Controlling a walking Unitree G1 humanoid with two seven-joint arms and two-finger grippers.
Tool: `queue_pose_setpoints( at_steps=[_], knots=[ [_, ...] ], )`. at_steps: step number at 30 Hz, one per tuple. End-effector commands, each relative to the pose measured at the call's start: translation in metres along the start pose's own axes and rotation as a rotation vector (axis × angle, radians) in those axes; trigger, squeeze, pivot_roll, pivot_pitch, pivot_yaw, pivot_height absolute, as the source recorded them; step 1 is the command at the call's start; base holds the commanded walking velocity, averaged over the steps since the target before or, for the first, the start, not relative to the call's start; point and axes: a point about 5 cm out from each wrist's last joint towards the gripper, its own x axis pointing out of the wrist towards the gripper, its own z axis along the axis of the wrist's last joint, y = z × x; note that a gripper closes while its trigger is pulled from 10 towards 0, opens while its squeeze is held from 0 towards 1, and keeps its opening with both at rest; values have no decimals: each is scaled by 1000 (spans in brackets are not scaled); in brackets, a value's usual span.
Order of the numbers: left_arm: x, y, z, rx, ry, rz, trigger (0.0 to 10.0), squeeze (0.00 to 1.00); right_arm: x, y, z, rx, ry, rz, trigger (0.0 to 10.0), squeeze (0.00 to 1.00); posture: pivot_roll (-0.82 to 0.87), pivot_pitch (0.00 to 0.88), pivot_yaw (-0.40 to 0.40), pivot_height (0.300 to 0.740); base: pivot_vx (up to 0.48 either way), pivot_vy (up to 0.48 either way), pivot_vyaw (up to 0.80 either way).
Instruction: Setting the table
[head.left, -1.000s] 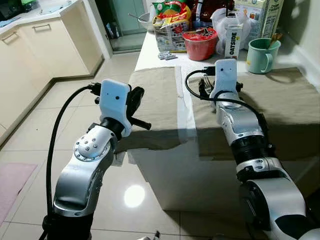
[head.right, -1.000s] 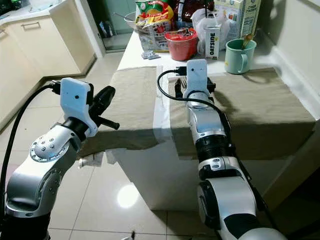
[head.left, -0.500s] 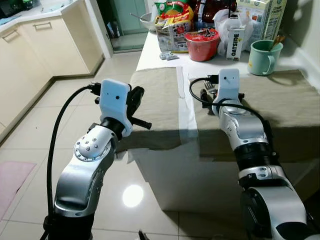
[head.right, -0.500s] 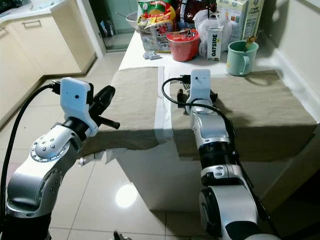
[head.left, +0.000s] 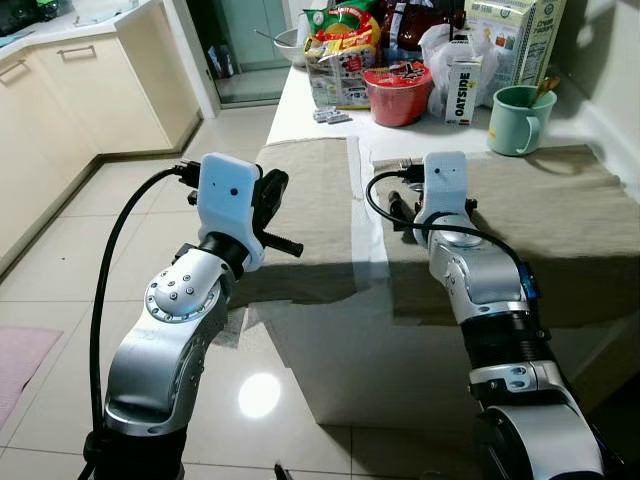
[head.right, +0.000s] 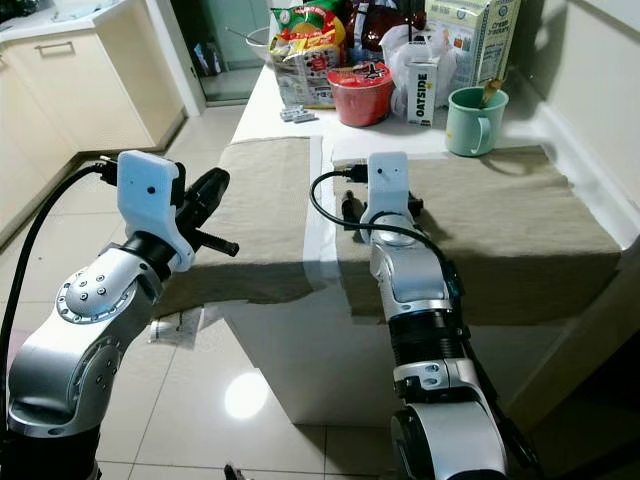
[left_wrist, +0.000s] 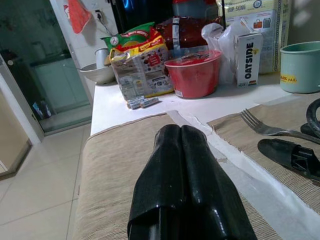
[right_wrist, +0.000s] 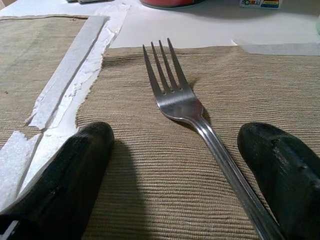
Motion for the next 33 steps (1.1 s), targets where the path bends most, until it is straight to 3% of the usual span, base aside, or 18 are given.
queue_pose_setpoints(
  at_steps=[1, 11, 23, 27, 33],
  knots=[
    [-2, 4, 3, 5, -5, 23, 10000, 0, 1, 12, -30, 4, 133, 50, 10000, 0, -75, 4, 144, 740, 0, 0, 0],
    [-2, 3, 3, -1, 6, 21, 10000, 0, -3, 13, -27, 12, 128, 47, 10000, 0, -79, 8, 145, 740, 0, 0, 0],
    [-4, 3, 3, 4, 15, 21, 10000, 0, -14, 44, -30, 40, 138, 134, 10000, 0, -68, 13, 146, 740, 0, 0, 0],
    [-4, 4, 3, 6, 16, 23, 10000, 0, -14, 43, -30, 38, 138, 131, 10000, 0, -65, 13, 145, 740, 0, 0, 0],
    [-4, 4, 4, 5, 13, 26, 10000, 0, -10, 28, -20, -1, 79, 71, 10000, 0, -70, 12, 142, 740, 0, 0, 0]
  ],
)
